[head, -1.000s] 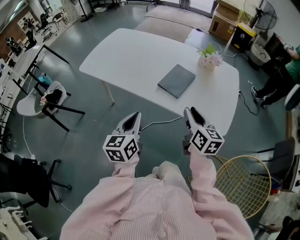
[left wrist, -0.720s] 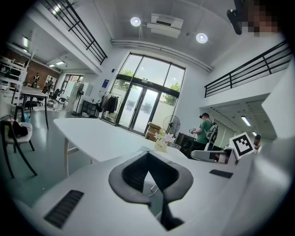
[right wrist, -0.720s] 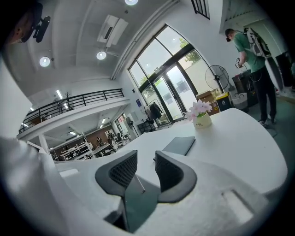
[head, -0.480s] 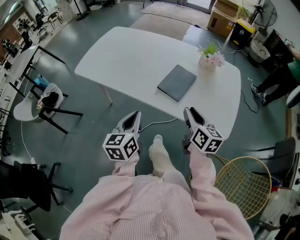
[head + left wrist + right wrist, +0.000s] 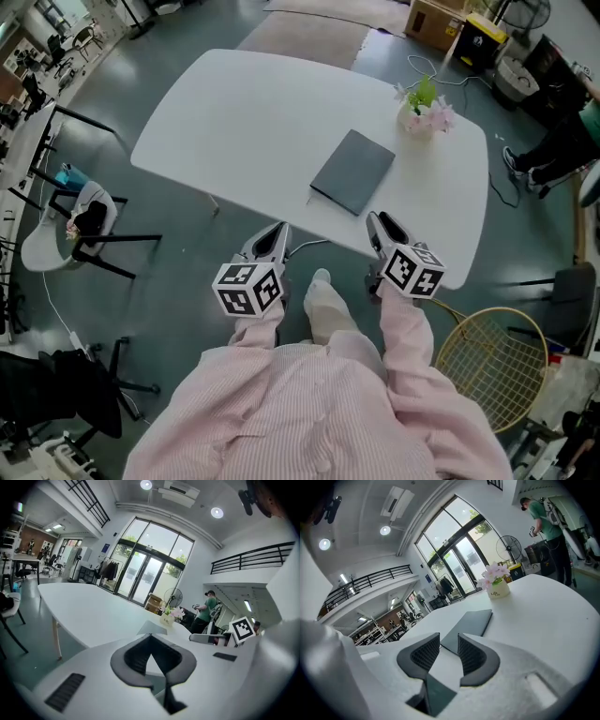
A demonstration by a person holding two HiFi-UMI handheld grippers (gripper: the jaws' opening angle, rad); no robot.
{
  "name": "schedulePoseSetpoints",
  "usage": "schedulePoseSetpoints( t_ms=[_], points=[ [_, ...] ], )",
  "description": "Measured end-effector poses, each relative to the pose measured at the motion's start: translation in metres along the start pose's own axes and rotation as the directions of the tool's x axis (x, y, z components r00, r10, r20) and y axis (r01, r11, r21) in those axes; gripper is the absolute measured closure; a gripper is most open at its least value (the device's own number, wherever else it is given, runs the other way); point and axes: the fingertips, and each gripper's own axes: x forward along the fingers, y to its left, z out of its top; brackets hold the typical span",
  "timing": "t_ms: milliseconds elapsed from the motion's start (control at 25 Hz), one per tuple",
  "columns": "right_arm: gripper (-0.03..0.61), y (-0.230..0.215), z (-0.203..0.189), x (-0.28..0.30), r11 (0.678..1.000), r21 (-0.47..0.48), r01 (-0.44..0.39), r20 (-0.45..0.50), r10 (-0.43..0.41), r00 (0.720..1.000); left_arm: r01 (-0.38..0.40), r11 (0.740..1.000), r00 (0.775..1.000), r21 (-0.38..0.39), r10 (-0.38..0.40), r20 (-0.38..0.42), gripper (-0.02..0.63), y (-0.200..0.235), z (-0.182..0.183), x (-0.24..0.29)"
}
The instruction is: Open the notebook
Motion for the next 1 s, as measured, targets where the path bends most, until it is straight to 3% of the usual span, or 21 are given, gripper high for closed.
schedulePoseSetpoints(
  t_ms=[520, 1000],
  points=[
    [0.468, -0.050, -0.003, 0.062, 0.991, 0.090, 0.103, -0.088, -0.095, 0.992, 0.064, 0.998, 0.982, -0.005, -0.064, -0.177, 0.615, 0.021, -0.006, 0.093],
    [0.468, -0.084, -0.035, 0.089, 0.937, 0.258, 0.235, -0.243, -0.172, 0.955, 0.095, 0.995, 0.951, -0.014, -0.095, -0.295, 0.615, 0.030, -0.013, 0.136]
  ],
)
